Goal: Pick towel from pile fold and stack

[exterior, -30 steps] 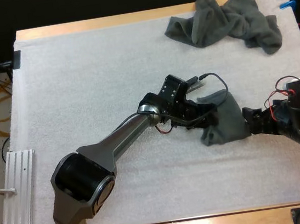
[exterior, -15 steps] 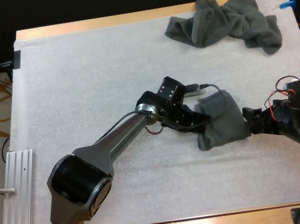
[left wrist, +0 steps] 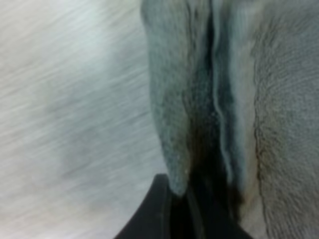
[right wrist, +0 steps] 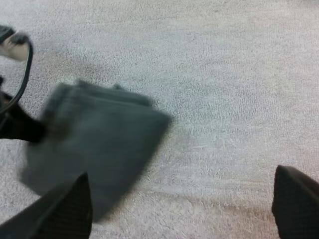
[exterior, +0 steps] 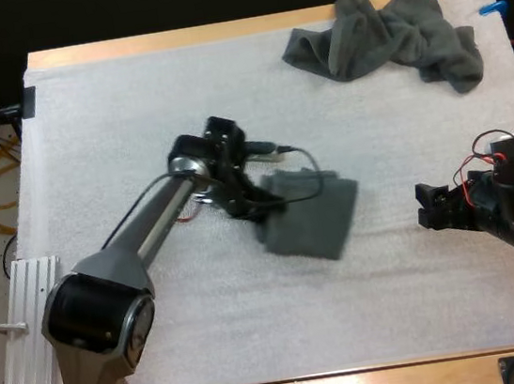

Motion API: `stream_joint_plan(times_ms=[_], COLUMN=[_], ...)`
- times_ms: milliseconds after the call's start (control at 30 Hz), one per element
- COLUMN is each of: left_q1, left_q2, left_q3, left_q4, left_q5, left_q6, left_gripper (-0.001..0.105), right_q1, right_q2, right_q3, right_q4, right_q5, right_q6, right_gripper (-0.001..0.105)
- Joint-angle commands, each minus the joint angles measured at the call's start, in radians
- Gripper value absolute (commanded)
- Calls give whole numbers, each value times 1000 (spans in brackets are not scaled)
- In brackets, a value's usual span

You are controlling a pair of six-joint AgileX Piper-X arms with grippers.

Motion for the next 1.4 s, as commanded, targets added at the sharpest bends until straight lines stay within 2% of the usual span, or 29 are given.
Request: stream_joint_plan(times_ms=[0,100,200,467,767,900,1067,1133,1233,1367], left_q1=[25,91,161,315,497,585,649,654,654,654], left_q2=[-10,-10,-10,-45,-171,-197,-198,-198,-198,-208], left_q3=[-5,-5,-5,-5,-5,-5,-5,-5,-5,-5], left_q4=[58,115,136,157,160,181,206,206,206,206], left_q5=[-106,-230,-306,-309,-441,-441,-441,-441,-471,-609], left_q6=[60,123,136,154,187,208,229,234,244,260], left_gripper=[0,0,0,0,0,0,1,6,23,53], right_q1=[2,2,2,2,2,2,2,2,2,2], right_q2=[-5,-5,-5,-5,-5,-5,-5,-5,-5,-5], right_q3=[-12,-12,-12,-12,-12,-12,-12,-12,-12,-12], right_q4=[2,2,2,-13,-13,-13,-13,-13,-13,-13], right_q5=[6,6,-2,-2,-2,-2,-2,-2,-2,-2], right_q6=[-12,-12,-12,-12,-12,-12,-12,-12,-12,-12], right_gripper=[72,72,72,72,72,72,72,72,72,72])
